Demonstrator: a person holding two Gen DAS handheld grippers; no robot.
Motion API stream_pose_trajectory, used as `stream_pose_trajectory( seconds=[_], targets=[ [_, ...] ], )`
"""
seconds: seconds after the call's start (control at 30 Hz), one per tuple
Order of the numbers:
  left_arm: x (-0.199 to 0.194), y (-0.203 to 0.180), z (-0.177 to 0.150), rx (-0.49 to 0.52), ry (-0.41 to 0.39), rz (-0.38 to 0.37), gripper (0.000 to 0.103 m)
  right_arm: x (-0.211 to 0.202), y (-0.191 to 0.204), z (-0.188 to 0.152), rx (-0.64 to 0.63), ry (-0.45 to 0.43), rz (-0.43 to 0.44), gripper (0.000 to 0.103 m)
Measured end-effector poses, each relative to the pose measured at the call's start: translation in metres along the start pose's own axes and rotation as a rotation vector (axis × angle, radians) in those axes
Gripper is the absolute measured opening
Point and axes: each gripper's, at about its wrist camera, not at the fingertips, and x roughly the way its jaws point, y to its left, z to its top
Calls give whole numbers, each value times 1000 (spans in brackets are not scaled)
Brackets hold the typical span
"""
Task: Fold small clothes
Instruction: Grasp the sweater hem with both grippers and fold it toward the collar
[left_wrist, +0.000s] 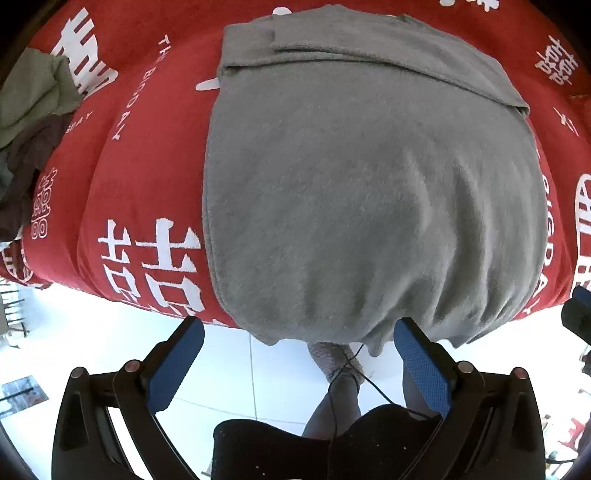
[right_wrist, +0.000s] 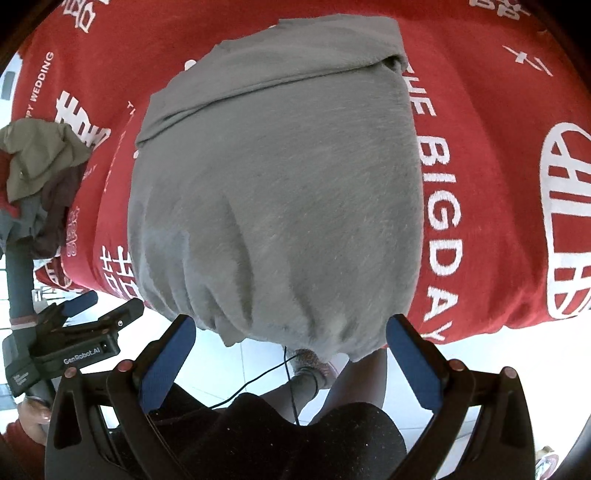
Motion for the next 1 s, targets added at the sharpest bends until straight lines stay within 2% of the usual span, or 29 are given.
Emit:
stream_pose_trajectory(
  seconds=[0.23, 0.43, 0.57, 0.67, 0.73, 0.8, 0.87, 0.9, 0.93, 1.0],
  targets=[
    [4, 6, -11, 30, -6, -25, 103, -10, 3, -19, -14, -27, -14, 103],
    [19, 12, -13, 5, 9, -14, 103, -6, -5, -23, -9, -2, -23, 103],
    [32, 13, -12, -28, 19, 7, 103, 5, -16, -19, -16, 18, -2, 103],
    [40, 11, -10, -36, 24, -13, 103, 13, -26, -16, -15, 33, 26, 103],
    [42, 14, -9, -41, 0, -23, 103, 17, -33, -13, -19, 34, 45, 102],
    [43, 22, -9, -58, -31, -63, 103, 20, -38, -12, -13, 35, 67, 95],
    [47, 36, -9, -89, -54, -130, 103, 27, -49, -11, 0, 55, 115, 63],
    [49, 42, -9, -98, -63, -151, 103, 33, -55, -11, 11, 74, 132, 57],
    [52, 48, -10, -101, -71, -169, 103, 39, -62, -11, 20, 88, 145, 53],
    [62, 59, -12, -91, -69, -188, 103, 48, -73, -13, 29, 104, 165, 53]
  ],
)
